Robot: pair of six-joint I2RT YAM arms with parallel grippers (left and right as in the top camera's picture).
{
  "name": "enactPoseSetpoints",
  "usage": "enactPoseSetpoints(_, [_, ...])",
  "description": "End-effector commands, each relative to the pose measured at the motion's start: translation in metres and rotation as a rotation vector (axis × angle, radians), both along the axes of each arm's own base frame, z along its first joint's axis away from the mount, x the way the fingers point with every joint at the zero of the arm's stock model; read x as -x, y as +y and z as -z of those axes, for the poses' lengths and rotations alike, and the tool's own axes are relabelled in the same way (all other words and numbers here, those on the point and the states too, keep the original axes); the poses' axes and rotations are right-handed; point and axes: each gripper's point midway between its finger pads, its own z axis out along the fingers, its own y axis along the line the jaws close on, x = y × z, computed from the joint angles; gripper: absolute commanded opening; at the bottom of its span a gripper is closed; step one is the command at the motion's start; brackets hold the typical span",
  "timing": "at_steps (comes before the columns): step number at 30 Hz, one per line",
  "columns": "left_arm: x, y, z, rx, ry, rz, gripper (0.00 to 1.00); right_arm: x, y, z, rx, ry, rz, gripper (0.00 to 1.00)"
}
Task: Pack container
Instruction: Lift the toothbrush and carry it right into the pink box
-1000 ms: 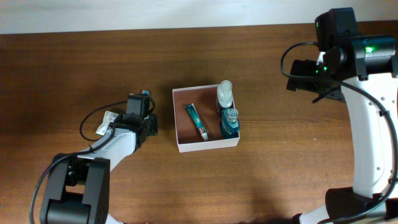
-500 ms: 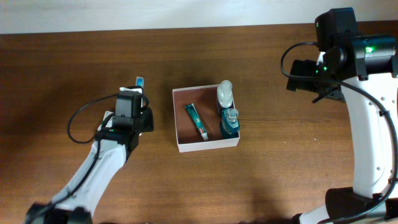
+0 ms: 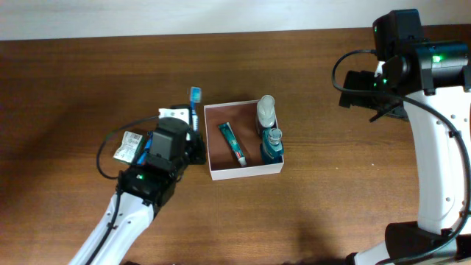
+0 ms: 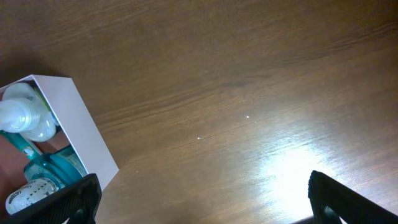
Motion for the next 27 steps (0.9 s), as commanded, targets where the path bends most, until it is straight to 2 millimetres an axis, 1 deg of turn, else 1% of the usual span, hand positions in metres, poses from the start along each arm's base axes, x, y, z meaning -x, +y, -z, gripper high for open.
enactPoseSetpoints(1, [0.004,-0.019,-0.016,0.088,-0.01,0.002,0.0,-0.001,-0.004,-0.003,0.015,-0.01,0.009,0.99])
enactPoseSetpoints(5, [0.008,-0.033,-0.02,0.101,-0.017,0.034,0.0,-0.001,-0.004,-0.003,0.015,-0.01,0.009,0.98])
enactPoseSetpoints(9, [0.008,-0.042,-0.035,0.112,-0.029,0.052,0.01,-0.001,-0.004,-0.003,0.015,-0.01,0.008,0.98])
enactPoseSetpoints(14, [0.002,-0.043,-0.059,0.108,-0.033,0.046,0.01,-0.001,-0.004,-0.003,0.015,-0.01,0.009,0.98])
enactPoseSetpoints(17, [0.0,-0.045,-0.066,0.1,-0.017,0.046,0.01,-0.001,-0.004,-0.003,0.015,-0.01,0.008,0.98])
enactPoseSetpoints(20, [-0.002,-0.047,-0.057,0.08,0.024,0.045,0.0,-0.001,-0.004,-0.003,0.015,-0.01,0.009,0.98])
enactPoseSetpoints(23, [-0.004,-0.048,-0.037,0.059,0.082,0.037,0.0,-0.001,-0.004,-0.003,0.015,-0.01,0.009,0.98])
enactPoseSetpoints(27, [-0.005,-0.056,-0.009,0.06,0.17,0.042,0.0,-0.001,-0.004,-0.003,0.015,-0.01,0.009,0.98])
